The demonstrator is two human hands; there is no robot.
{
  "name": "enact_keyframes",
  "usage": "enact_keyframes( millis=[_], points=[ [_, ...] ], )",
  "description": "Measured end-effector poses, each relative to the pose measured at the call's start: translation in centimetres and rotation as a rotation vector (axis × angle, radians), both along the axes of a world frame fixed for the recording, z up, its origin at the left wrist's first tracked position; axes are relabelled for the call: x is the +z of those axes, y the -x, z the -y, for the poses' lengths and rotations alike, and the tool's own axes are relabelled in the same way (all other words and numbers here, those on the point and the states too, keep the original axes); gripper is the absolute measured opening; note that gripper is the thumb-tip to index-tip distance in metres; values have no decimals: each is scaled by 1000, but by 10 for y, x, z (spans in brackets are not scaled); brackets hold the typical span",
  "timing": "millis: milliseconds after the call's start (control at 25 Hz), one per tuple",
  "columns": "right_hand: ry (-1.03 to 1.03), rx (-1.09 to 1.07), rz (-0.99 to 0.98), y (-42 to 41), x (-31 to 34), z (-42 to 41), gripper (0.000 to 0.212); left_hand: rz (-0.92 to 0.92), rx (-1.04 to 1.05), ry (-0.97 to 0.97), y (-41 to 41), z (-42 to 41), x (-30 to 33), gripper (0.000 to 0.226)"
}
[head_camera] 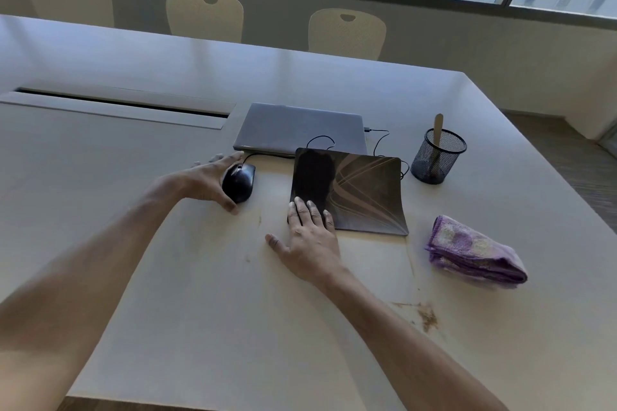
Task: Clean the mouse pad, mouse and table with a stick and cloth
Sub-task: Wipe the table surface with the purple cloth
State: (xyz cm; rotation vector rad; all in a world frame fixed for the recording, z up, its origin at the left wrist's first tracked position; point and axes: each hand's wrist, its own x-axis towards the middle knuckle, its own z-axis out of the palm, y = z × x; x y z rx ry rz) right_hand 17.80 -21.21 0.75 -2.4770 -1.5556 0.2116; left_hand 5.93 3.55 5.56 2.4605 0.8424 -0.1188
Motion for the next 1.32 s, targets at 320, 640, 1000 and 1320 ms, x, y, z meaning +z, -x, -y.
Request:
enact_keyframes(
  millis=[320,640,1000,1320],
  points=[
    [-96,20,-77,-50,42,51,83,379,-76,-111,-23,70,7,115],
    [255,-321,110,-155,80,179,95,454,-271,-28,-81,157,13,87],
    [-12,-462,66,-164,84,223,43,458,-431,116,-148,235,12,76],
    [-583,-482,-212,-167,121,228,22,633,-337,386,-190,285,23,83]
  ],
)
